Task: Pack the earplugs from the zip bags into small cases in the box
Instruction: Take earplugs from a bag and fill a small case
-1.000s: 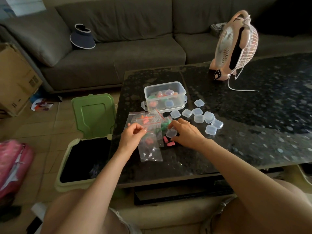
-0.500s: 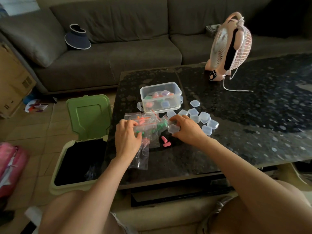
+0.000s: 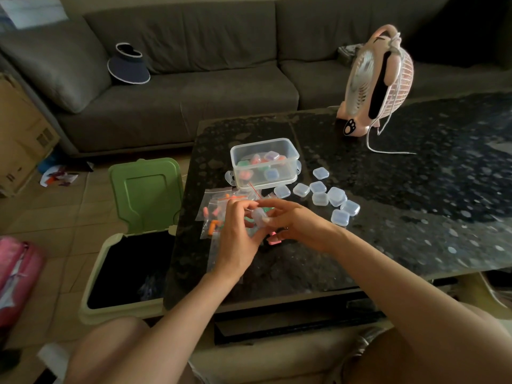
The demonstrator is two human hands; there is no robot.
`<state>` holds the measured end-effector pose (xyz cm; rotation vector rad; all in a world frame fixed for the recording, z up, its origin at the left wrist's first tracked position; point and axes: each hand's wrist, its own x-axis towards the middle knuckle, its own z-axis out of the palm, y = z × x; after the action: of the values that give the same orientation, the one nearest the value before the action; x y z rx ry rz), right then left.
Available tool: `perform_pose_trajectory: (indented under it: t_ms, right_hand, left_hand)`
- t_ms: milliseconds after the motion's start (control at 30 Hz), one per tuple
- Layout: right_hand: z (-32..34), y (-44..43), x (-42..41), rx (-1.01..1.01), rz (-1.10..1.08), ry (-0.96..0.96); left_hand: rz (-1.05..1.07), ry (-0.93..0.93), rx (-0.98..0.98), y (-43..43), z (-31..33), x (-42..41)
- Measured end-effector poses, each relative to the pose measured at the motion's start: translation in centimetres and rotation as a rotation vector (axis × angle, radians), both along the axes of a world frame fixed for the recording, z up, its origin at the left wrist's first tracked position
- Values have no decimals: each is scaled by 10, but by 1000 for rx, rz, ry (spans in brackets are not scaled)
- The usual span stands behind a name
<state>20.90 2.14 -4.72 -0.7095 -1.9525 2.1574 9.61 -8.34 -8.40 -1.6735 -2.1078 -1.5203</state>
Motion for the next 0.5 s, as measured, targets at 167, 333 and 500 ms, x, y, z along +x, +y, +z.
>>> perform_pose_trajectory:
  t_ms: [167, 333, 500]
  right_hand:
    - [0, -2, -2, -70, -9, 8]
    - [2, -3, -1, -88, 3, 2]
    - [1, -1, -1, -55, -44, -23]
  left_hand:
    - [34, 10, -24, -4, 10, 6]
    - [23, -9, -34, -6, 13, 2]
    - [-53, -32, -60, -2, 4, -5]
